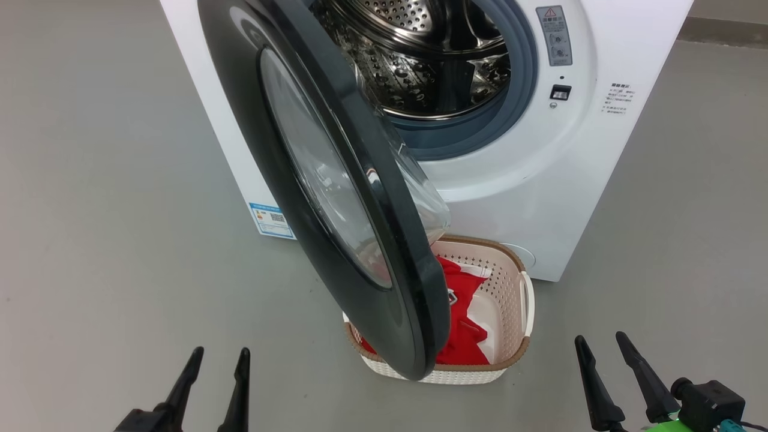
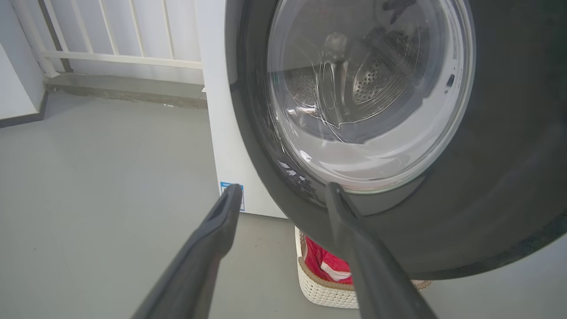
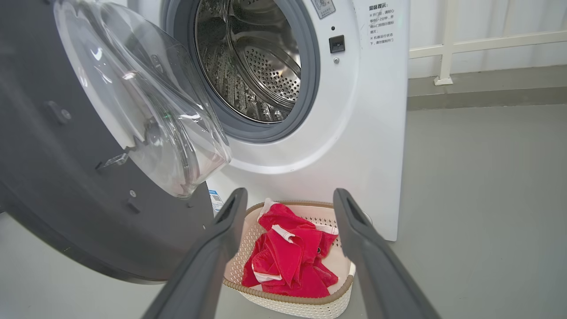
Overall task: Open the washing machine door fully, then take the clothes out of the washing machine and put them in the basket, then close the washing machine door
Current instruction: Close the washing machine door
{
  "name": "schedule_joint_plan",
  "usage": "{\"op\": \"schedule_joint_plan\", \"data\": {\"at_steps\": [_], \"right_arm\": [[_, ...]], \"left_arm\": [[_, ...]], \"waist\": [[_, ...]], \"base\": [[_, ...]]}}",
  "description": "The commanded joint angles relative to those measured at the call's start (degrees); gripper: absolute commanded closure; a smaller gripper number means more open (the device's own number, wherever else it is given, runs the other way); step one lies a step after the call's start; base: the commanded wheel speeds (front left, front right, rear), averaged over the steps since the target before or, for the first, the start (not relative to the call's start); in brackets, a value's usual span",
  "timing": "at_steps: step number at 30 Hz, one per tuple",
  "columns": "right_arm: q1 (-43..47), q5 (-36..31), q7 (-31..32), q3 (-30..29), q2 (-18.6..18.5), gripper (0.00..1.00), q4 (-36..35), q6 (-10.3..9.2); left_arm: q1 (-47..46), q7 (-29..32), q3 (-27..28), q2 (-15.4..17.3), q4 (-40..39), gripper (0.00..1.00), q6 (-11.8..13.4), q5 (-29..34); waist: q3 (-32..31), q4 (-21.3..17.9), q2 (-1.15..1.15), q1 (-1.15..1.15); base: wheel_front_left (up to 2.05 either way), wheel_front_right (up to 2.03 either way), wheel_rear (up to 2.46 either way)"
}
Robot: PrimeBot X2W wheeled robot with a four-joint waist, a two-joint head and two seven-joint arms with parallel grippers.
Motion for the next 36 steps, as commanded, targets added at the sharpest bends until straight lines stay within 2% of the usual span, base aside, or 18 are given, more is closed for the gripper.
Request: {"op": "schedule_joint_plan", "data": {"at_steps": [1,16,19,20,24,28,32,35,36], "right_arm": [[-2.0,-0.4,-0.4,0.9,-0.9,0.0,-1.2,0.43],[-1.8,-0.3,-0.4,1.2,-1.0,0.0,-1.0,0.43],[-1.8,-0.3,-0.4,1.2,-1.0,0.0,-1.0,0.43],[-1.9,-0.3,-0.4,1.2,-1.0,0.0,-1.0,0.43],[-1.9,-0.4,-0.4,1.2,-1.0,0.0,-1.1,0.43],[-2.0,-0.4,-0.4,1.4,-0.9,0.0,-1.0,0.43],[-2.2,-0.3,-0.4,1.4,-0.8,0.0,-1.1,0.43],[-2.4,-0.3,-0.4,1.3,-0.8,0.0,-1.1,0.43],[-2.4,-0.3,-0.4,1.3,-0.8,0.0,-1.1,0.43]], "left_arm": [[-0.2,-0.7,1.7,0.2,-1.0,0.0,-0.3,0.1],[-0.5,-0.7,1.4,0.2,-0.8,0.0,-0.3,0.4],[-1.0,-0.7,0.8,0.2,-1.3,0.81,-0.3,-0.7],[-1.2,-0.7,0.5,0.3,-1.6,1.0,-0.3,-1.5],[-2.5,-0.7,-1.4,1.1,-1.9,1.0,-0.3,-9.3],[-4.3,-0.7,-4.0,3.1,-2.7,1.0,-0.3,-21.0],[-6.0,-0.7,-5.6,4.6,-4.0,1.0,-0.3,-38.9],[-7.2,-0.7,-7.0,7.2,-6.7,1.0,-0.3,-53.3],[-7.2,-0.7,-7.0,7.2,-6.7,1.0,-0.3,-53.3]], "waist": [[0.0,0.0,0.0,0.0],[-0.4,-0.1,0.0,0.0],[-0.3,-0.1,0.0,0.0],[-0.3,-0.1,0.0,0.0],[-0.2,-0.3,0.0,0.0],[0.0,-0.6,0.0,0.0],[0.4,-1.2,0.0,0.0],[0.7,-1.7,0.0,0.0],[0.7,-1.7,0.0,0.0]], "base": [[0.0,0.0,0.0],[0.0,0.0,0.0],[0.0,0.0,0.0],[0.0,0.0,0.0],[0.0,0.0,0.0],[0.0,0.0,0.0],[0.0,0.0,0.0],[0.0,0.0,0.0],[0.0,0.0,0.0]]}}
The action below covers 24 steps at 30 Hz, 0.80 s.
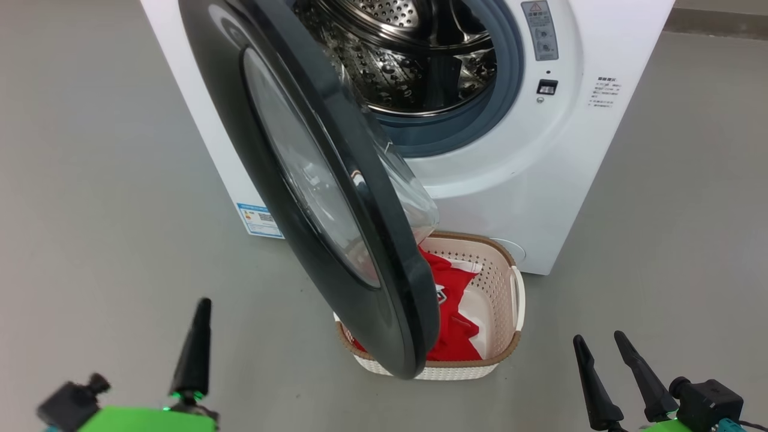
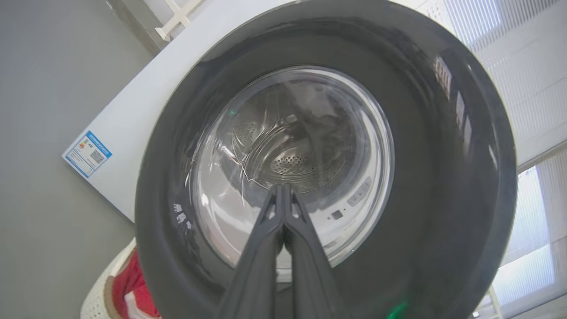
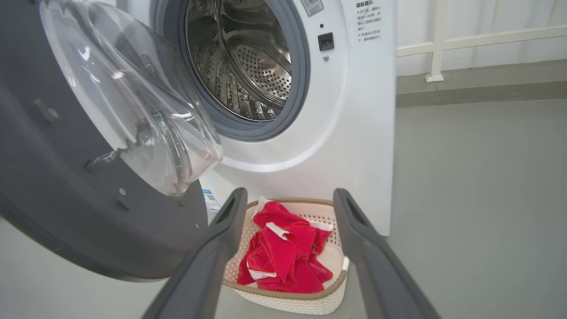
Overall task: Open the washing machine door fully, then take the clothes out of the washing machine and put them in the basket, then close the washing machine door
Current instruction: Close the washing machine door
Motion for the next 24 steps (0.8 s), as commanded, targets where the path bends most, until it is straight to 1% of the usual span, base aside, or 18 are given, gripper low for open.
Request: {"op": "schedule_joint_plan", "data": {"at_steps": [1,3,5,7,8,12,15,24], "right_arm": [[-2.2,-0.3,-0.4,1.1,-0.8,0.0,-1.3,0.43],[-2.3,-0.2,-0.4,1.0,-0.7,0.0,-1.4,0.43],[-2.5,-0.2,-0.4,1.0,-0.7,0.0,-1.4,0.43],[-2.6,-0.2,-0.4,1.1,-0.7,0.0,-1.4,0.43],[-2.6,-0.2,-0.4,1.1,-0.7,0.0,-1.4,0.43],[-3.1,-0.2,-0.4,1.0,-0.6,0.0,-1.4,0.43],[-3.4,-0.2,-0.4,0.9,-0.6,0.0,-1.5,0.43],[-4.6,0.0,-0.4,0.9,-0.7,0.0,-1.6,0.43]], "left_arm": [[-2.5,-0.3,1.5,2.1,-2.9,1.0,-0.3,-5.3],[-2.7,2.2,1.2,4.0,-4.9,1.0,-0.3,-14.1],[-2.7,8.2,0.4,5.5,-6.2,1.0,-0.3,-22.0],[-2.5,15.0,-0.6,7.0,-7.1,1.0,-0.3,-27.4],[-2.5,18.2,-1.1,7.7,-7.8,1.0,-0.3,-29.0],[-2.6,26.1,-1.0,8.5,-9.8,1.0,-0.3,-32.4],[-2.8,30.1,-0.8,8.4,-10.3,1.0,-0.3,-32.5],[-5.1,34.5,-0.3,4.8,-10.6,1.0,-0.3,-29.5]], "waist": [[0.3,-0.4,0.0,0.0],[0.5,-0.8,0.0,0.0],[0.7,-1.2,0.0,0.0],[0.9,-1.6,0.0,0.0],[1.1,-1.7,0.0,0.0],[1.7,-2.4,0.0,0.0],[2.1,-2.8,0.0,0.0],[3.7,-4.9,0.0,0.0]], "base": [[0.0,0.0,0.0],[0.0,0.0,0.0],[0.0,0.0,0.0],[0.0,0.0,0.0],[0.0,0.0,0.0],[0.0,0.0,0.0],[0.0,0.0,0.0],[0.0,0.0,0.0]]}}
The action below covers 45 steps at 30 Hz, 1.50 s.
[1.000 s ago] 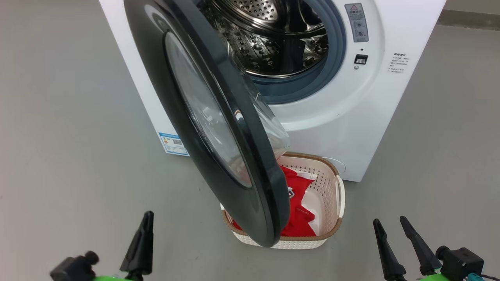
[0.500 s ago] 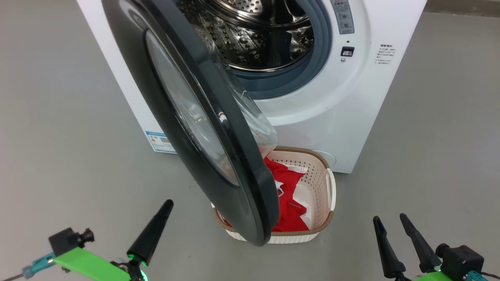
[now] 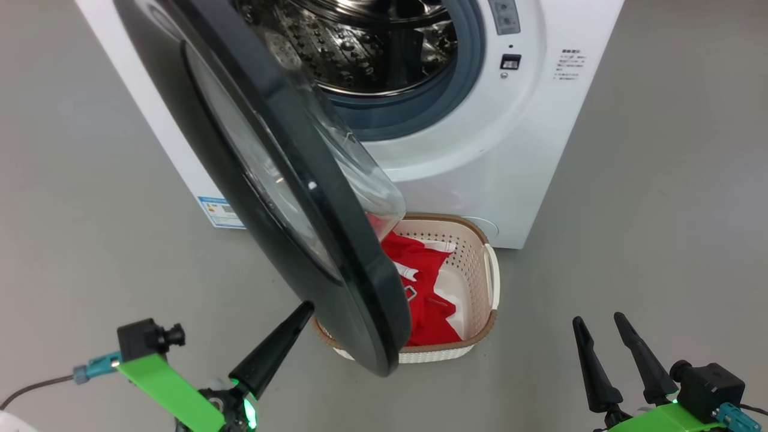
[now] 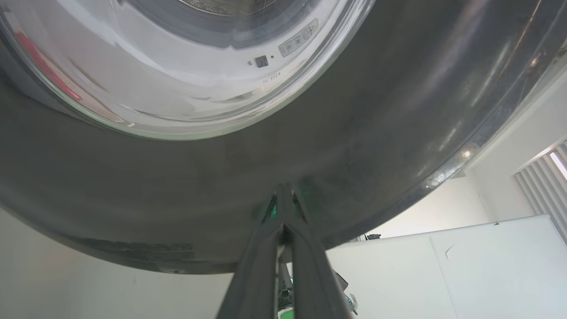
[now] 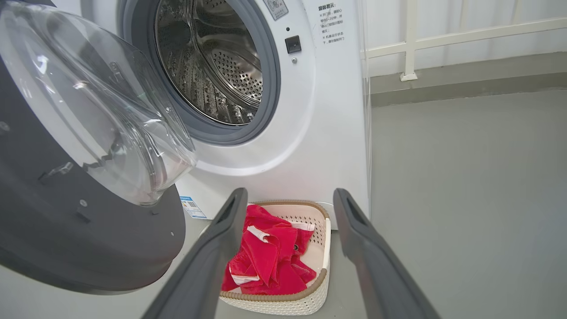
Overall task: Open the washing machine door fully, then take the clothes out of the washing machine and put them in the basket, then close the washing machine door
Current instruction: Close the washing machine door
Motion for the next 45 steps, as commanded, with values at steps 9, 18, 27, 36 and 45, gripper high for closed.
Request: {"op": "schedule_joint_plan", "data": {"at_steps": [9,18,27,36,45], "right_arm": [[-3.2,0.2,-0.4,1.0,-0.5,0.0,-1.5,0.43],[-4.3,0.3,-0.4,1.2,-0.3,0.0,-1.4,0.43],[-5.1,0.5,-0.4,1.2,0.0,0.0,-1.4,0.43],[-6.7,0.9,-0.4,1.1,0.4,0.0,-1.6,0.43],[-8.6,1.6,-0.4,1.2,0.8,0.0,-1.4,0.43]], "left_arm": [[-4.5,2.7,1.8,-1.7,-1.5,1.0,-0.3,2.7],[-7.0,3.2,2.0,-2.9,-1.0,1.0,-0.3,4.1],[-10.5,1.4,0.7,-3.9,1.8,1.0,-0.3,6.6],[-16.8,-3.2,-0.8,-4.6,6.7,1.0,-0.3,8.6],[-24.8,-10.1,-3.4,-3.8,12.1,1.0,-0.3,11.3]], "waist": [[2.0,-3.6,0.0,0.0],[3.2,-7.0,0.0,0.0],[4.3,-10.0,0.0,0.0],[6.8,-13.3,0.0,0.0],[9.4,-16.7,0.0,0.0]], "base": [[0.0,0.0,0.0],[0.0,0.0,0.0],[0.0,0.0,0.0],[0.0,0.0,0.0],[0.0,0.0,0.0]]}}
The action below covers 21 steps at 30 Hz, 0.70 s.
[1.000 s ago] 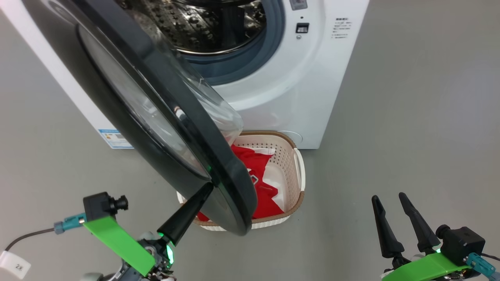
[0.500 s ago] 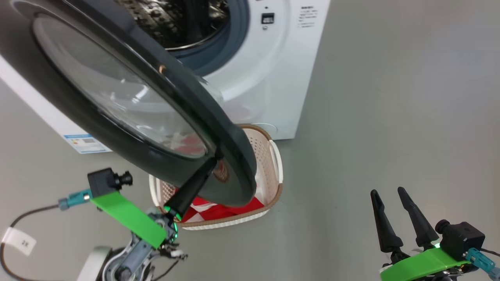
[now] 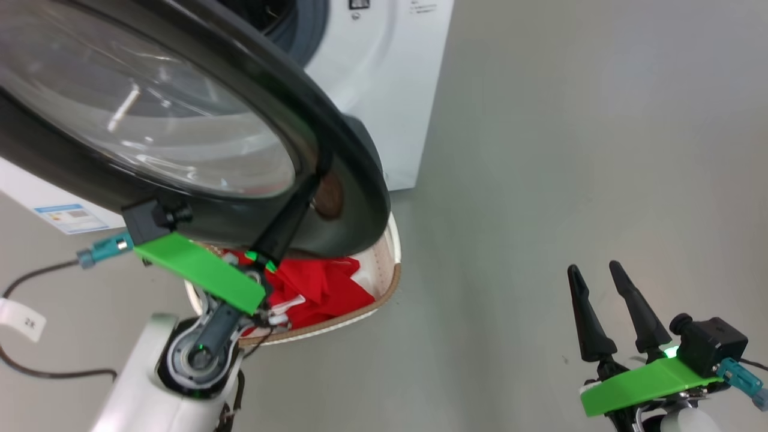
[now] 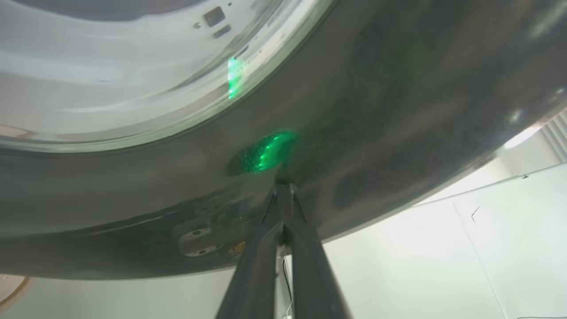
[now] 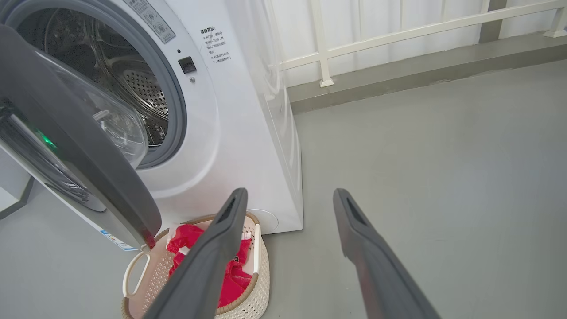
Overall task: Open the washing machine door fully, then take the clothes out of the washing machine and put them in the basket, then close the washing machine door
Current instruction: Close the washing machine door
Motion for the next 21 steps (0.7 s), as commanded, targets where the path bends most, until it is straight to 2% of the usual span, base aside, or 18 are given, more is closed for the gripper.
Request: {"op": "schedule_joint_plan", "data": {"at_steps": [1,15,21], "right_arm": [[-1.6,0.2,-0.4,1.1,-0.1,0.0,-1.3,0.43],[-3.8,2.9,-0.4,1.5,0.0,0.0,-1.3,0.43],[-4.1,3.6,-0.4,1.6,0.0,0.0,-1.3,0.43]], "left_arm": [[-2.8,-1.0,1.1,1.1,-0.9,1.0,-0.3,0.5],[-14.1,-12.7,-2.8,3.0,7.1,1.0,-0.3,1.9],[-17.9,-15.6,-4.3,3.5,10.2,1.0,-0.3,1.7]], "waist": [[1.2,-1.3,0.0,0.0],[4.3,-5.3,0.0,0.0],[4.9,-6.2,0.0,0.0]], "base": [[0.0,0.0,0.0],[0.0,0.0,0.0],[0.0,0.0,0.0]]}}
